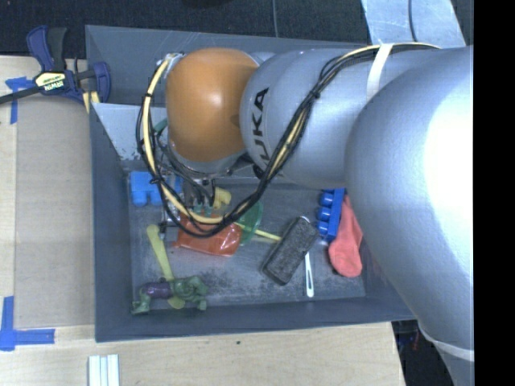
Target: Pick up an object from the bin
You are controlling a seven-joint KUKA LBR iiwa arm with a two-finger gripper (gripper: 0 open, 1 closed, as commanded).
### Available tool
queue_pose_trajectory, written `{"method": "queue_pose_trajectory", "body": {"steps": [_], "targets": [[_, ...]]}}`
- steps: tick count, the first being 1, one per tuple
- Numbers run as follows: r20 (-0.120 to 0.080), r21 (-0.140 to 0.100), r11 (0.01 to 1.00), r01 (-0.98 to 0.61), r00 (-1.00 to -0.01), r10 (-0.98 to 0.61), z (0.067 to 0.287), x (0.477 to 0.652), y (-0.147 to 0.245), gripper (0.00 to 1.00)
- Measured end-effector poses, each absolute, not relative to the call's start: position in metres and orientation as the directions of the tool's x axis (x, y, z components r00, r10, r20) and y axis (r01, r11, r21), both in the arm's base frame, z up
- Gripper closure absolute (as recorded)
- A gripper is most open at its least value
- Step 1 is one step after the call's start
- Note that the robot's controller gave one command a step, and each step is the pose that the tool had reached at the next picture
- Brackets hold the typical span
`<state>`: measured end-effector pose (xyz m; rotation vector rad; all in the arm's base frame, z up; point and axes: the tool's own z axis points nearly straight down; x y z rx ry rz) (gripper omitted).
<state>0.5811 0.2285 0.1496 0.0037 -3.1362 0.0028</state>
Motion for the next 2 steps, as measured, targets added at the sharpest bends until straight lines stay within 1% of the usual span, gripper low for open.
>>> {"method": "queue_pose_trajectory", "body": {"steps": [1, 2], "targets": [[-0.002, 0.001, 1.0, 0.001, -1.0, 0.001, 0.154, 0.584, 0.228, 0.0], [-0.008, 0.004, 0.996, 0.09, -0.996, 0.09, 0.07, 0.623, 0.211, 0.0]]}}
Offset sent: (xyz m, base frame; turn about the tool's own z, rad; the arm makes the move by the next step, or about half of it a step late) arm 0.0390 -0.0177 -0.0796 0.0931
